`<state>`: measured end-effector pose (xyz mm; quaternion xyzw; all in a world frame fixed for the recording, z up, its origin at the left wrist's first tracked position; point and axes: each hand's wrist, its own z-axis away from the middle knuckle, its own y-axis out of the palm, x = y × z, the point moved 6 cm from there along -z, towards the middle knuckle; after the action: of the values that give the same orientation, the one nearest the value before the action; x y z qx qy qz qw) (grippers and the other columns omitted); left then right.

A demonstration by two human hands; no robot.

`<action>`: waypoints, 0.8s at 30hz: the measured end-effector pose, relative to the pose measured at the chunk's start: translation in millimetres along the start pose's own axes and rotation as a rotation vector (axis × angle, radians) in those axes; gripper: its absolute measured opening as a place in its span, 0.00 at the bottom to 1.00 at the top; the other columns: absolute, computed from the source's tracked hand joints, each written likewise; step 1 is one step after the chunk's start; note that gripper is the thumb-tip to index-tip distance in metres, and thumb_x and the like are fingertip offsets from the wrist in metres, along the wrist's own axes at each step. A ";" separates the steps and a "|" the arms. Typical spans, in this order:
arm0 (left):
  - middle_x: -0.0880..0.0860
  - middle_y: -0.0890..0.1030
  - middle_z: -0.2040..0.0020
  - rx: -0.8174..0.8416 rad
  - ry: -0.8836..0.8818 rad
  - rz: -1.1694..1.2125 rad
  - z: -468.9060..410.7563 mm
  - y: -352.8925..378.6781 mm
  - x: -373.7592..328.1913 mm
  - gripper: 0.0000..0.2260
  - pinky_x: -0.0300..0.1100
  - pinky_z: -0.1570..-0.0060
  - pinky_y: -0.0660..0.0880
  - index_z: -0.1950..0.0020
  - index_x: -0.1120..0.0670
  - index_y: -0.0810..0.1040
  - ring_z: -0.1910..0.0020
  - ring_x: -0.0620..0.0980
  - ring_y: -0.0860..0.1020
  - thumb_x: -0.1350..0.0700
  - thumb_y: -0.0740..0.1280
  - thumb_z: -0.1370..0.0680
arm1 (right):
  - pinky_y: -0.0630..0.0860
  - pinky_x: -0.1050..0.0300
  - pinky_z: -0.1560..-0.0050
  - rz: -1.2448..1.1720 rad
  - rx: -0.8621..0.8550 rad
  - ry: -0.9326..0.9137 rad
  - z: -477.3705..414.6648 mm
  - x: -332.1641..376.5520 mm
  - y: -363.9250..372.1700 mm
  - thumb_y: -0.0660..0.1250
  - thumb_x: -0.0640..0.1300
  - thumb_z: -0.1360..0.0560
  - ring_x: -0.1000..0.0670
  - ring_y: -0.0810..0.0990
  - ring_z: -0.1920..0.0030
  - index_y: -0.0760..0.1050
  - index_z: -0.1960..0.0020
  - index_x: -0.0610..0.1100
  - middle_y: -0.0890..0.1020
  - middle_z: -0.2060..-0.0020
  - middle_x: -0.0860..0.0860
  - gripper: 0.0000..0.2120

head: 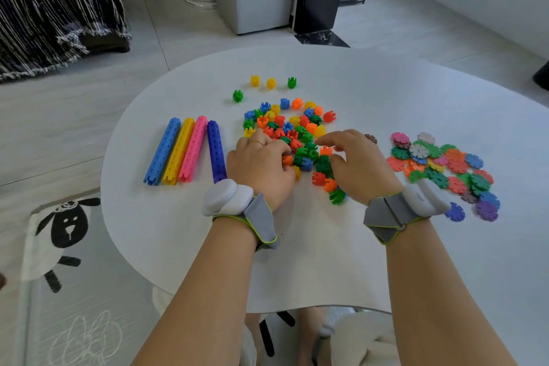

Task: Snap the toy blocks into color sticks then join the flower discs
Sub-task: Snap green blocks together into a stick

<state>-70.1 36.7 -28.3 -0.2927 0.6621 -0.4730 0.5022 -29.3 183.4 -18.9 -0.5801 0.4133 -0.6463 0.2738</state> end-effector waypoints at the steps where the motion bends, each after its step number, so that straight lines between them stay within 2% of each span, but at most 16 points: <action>1: 0.50 0.71 0.41 0.004 0.003 -0.006 -1.9 1.1 -1.1 0.12 0.44 0.49 0.64 0.42 0.46 0.76 0.41 0.54 0.67 0.52 0.63 0.25 | 0.66 0.60 0.42 -0.017 0.009 0.001 0.0 -0.2 0.9 0.58 0.36 0.23 0.48 0.73 0.39 0.75 0.37 0.50 0.73 0.38 0.49 0.18; 5: 0.51 0.70 0.40 0.006 0.007 -0.007 -4.2 7.7 -2.9 0.12 0.46 0.46 0.65 0.42 0.48 0.77 0.41 0.55 0.67 0.53 0.63 0.25 | 0.70 0.59 0.42 -0.026 0.017 -0.002 -2.0 1.2 8.6 0.63 0.39 0.24 0.49 0.74 0.42 0.75 0.37 0.50 0.74 0.40 0.50 0.17; 9: 0.51 0.70 0.40 -0.044 0.025 -0.016 -4.0 6.0 -5.9 0.15 0.46 0.47 0.63 0.39 0.47 0.74 0.41 0.55 0.66 0.55 0.63 0.25 | 0.68 0.57 0.41 0.008 -0.006 -0.024 -1.8 2.1 7.6 0.66 0.42 0.26 0.49 0.72 0.41 0.77 0.40 0.51 0.73 0.40 0.50 0.15; 13: 0.49 0.69 0.40 -0.021 0.054 -0.002 -4.7 6.1 -10.1 0.15 0.44 0.47 0.59 0.40 0.46 0.74 0.39 0.53 0.63 0.54 0.63 0.27 | 0.67 0.59 0.46 -0.013 0.004 -0.001 0.2 -3.3 -0.6 0.66 0.43 0.27 0.50 0.73 0.44 0.77 0.44 0.53 0.73 0.46 0.52 0.13; 17: 0.48 0.68 0.39 -0.006 0.059 -0.013 -5.4 8.4 -11.5 0.17 0.47 0.45 0.59 0.38 0.44 0.72 0.39 0.53 0.62 0.52 0.64 0.27 | 0.69 0.60 0.48 -0.001 0.060 0.002 -0.4 -1.6 7.6 0.67 0.45 0.27 0.52 0.74 0.49 0.77 0.42 0.52 0.71 0.49 0.53 0.14; 24: 0.49 0.69 0.38 -0.095 -0.019 0.039 -10.2 7.6 -7.6 0.14 0.48 0.43 0.61 0.39 0.44 0.74 0.37 0.54 0.63 0.51 0.61 0.23 | 0.70 0.56 0.50 0.008 -0.065 0.042 -9.9 0.1 8.5 0.65 0.44 0.27 0.48 0.75 0.50 0.76 0.43 0.50 0.74 0.51 0.50 0.12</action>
<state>-76.6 49.5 -31.8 -0.3080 0.6846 -0.4283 0.5030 -40.1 181.1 -26.0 -0.5733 0.4420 -0.6436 0.2484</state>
